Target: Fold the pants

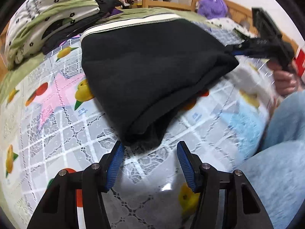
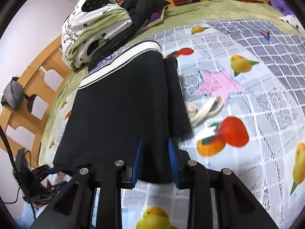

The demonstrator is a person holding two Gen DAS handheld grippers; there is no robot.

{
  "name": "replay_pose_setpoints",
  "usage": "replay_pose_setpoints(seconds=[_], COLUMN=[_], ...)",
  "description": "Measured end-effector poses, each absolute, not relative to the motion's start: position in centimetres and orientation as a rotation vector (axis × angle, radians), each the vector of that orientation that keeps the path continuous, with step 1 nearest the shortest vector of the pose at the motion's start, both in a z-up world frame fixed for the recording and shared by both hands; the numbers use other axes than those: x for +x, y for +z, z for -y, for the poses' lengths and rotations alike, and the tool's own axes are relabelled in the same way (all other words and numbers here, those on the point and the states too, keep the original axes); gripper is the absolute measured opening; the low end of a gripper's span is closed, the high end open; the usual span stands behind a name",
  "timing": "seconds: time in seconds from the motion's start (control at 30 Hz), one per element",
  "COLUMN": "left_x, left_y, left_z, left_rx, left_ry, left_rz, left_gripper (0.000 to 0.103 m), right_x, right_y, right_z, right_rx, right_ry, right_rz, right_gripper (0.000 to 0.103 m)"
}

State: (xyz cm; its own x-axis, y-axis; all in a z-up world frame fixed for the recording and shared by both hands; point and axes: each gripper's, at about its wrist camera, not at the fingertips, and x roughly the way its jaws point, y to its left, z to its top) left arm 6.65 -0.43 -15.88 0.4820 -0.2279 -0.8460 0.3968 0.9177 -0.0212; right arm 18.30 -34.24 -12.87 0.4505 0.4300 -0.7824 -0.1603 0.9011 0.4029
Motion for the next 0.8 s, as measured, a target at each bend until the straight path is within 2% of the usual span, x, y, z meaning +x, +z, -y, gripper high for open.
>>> replay_pose_setpoints(seconds=[0.1, 0.2, 0.4, 0.5, 0.53, 0.57, 0.63, 0.8], left_x=[6.6, 6.8, 7.2, 7.7, 7.7, 7.7, 7.7, 7.8], left_y=[-16.2, -16.0, -15.9, -15.3, -15.2, -15.0, -15.3, -17.0], left_z=[0.6, -0.2, 1.1, 0.8, 0.3, -0.3, -2.0, -5.2], left_rx=[0.284, 0.267, 0.300, 0.207, 0.163, 0.128, 0.050, -0.141], left_ry=[-0.324, -0.320, -0.292, -0.275, -0.266, -0.248, -0.199, -0.208], left_rz=[-0.970, -0.960, -0.899, -0.853, -0.833, -0.805, -0.787, -0.818], left_gripper=[0.052, 0.045, 0.044, 0.029, 0.017, 0.015, 0.014, 0.014], right_x=[17.7, 17.3, 17.5, 17.6, 17.6, 17.6, 17.4, 16.4], right_y=[-13.3, -13.8, -14.1, -14.6, -14.7, -14.8, -15.0, -14.9], right_z=[34.6, 34.6, 34.4, 34.2, 34.1, 34.1, 34.1, 33.9], right_rx=[0.304, 0.304, 0.306, 0.296, 0.293, 0.292, 0.279, 0.262], right_ry=[0.380, 0.387, 0.390, 0.386, 0.384, 0.384, 0.387, 0.443], right_rz=[-1.051, -1.059, -1.059, -1.062, -1.064, -1.067, -1.060, -1.010], right_gripper=[0.030, 0.030, 0.030, 0.031, 0.029, 0.026, 0.015, 0.010])
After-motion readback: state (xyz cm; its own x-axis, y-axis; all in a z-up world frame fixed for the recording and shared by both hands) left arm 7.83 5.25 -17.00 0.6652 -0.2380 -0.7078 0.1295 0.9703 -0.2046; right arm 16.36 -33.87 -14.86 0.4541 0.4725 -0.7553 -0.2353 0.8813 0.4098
